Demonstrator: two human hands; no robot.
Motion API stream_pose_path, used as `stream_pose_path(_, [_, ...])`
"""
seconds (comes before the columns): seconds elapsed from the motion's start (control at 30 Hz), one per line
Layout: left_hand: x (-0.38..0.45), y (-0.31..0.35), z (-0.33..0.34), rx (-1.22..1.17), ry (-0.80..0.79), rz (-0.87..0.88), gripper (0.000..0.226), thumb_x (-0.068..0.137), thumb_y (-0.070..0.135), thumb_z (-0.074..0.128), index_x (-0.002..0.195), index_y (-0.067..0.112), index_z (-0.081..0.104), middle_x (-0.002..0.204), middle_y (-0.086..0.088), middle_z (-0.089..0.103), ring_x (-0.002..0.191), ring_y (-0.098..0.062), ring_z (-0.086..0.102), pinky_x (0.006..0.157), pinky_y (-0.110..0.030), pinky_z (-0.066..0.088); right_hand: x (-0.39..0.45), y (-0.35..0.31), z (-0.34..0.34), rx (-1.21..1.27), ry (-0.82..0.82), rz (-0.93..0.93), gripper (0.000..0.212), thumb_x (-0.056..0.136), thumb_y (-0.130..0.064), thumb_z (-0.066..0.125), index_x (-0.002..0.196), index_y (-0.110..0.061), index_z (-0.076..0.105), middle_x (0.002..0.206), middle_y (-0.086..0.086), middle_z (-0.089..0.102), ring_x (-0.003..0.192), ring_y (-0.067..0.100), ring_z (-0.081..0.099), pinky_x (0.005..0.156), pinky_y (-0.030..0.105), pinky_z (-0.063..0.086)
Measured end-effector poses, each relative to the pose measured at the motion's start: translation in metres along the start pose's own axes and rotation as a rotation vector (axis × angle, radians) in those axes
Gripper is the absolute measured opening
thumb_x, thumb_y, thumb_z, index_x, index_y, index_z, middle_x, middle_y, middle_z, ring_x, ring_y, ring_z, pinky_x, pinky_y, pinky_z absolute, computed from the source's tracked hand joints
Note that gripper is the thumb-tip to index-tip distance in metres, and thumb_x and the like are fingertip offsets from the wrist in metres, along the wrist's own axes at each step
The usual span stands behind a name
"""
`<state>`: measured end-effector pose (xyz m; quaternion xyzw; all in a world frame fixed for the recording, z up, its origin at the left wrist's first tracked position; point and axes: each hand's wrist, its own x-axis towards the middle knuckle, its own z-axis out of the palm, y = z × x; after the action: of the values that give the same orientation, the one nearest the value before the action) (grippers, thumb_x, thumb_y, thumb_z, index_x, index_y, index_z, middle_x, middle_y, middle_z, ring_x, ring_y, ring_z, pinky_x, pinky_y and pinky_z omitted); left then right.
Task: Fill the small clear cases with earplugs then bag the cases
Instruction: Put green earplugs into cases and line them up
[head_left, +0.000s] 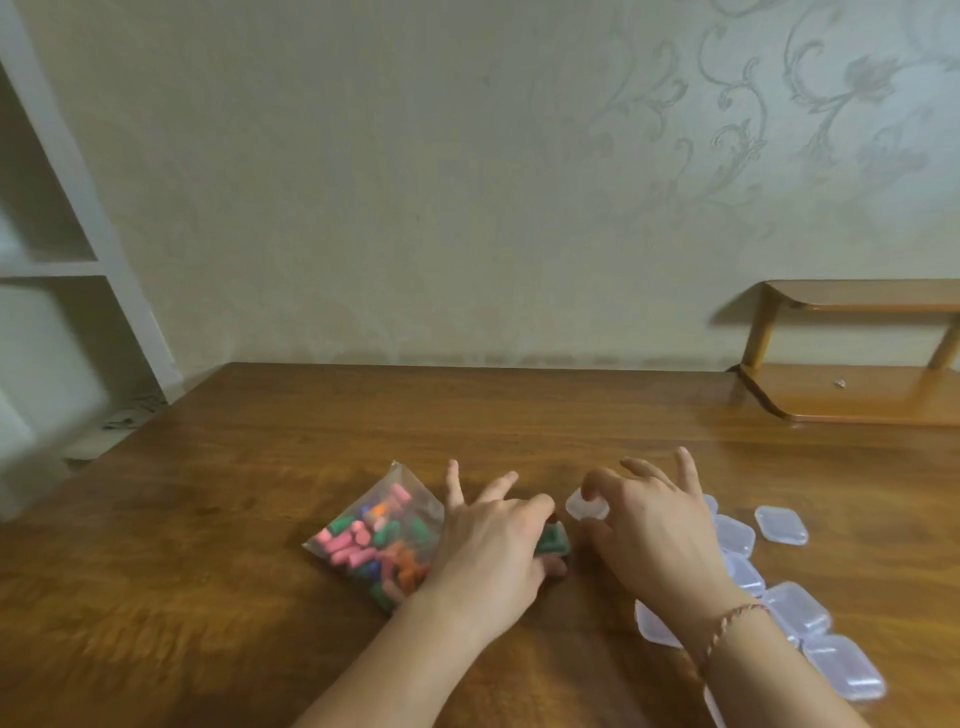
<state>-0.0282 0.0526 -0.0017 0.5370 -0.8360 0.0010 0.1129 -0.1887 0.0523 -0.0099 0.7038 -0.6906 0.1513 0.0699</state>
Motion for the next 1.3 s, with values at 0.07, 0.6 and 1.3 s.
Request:
stream_pose_path(0.07, [-0.002, -0.004, 0.000, -0.074, 0.032, 0.024, 0.051, 0.092, 0.049, 0.060, 0.139, 0.032, 0.049, 0.151, 0.013, 0.045, 0.149, -0.010, 0.021, 0.119, -0.048, -0.005, -0.003, 0.001, -0.004, 0.029, 0.102, -0.027, 0.019, 0.083, -0.039, 0.067, 0.101, -0.032, 0.064, 0.100, -0.007, 0.073, 0.122, 0.018, 0.057, 0.114, 0.053, 0.024])
stream_pose_path(0.6, [-0.023, -0.028, -0.023, -2.022, -0.325, -0.173, 0.040, 0.084, 0.030, 0.065, 0.107, -0.001, 0.075, 0.100, -0.025, 0.072, 0.088, -0.028, 0.072, 0.076, -0.034, 0.060, -0.020, -0.012, -0.037, 0.998, 0.196, -0.383, 0.027, 0.076, -0.024, 0.079, 0.100, -0.022, 0.067, 0.106, -0.019, 0.070, 0.107, 0.003, 0.064, 0.089, 0.011, 0.044])
stream_pose_path(1.3, [-0.019, -0.022, -0.013, -2.020, -0.096, -0.128, 0.063, 0.068, 0.036, 0.089, 0.117, 0.001, 0.070, 0.122, -0.025, 0.066, 0.104, -0.028, 0.070, 0.087, -0.034, 0.058, -0.023, -0.025, -0.025, 0.661, 0.572, -0.313, 0.016, 0.079, -0.035, 0.065, 0.080, -0.021, 0.071, 0.089, -0.019, 0.073, 0.080, 0.000, 0.069, 0.064, 0.032, 0.057])
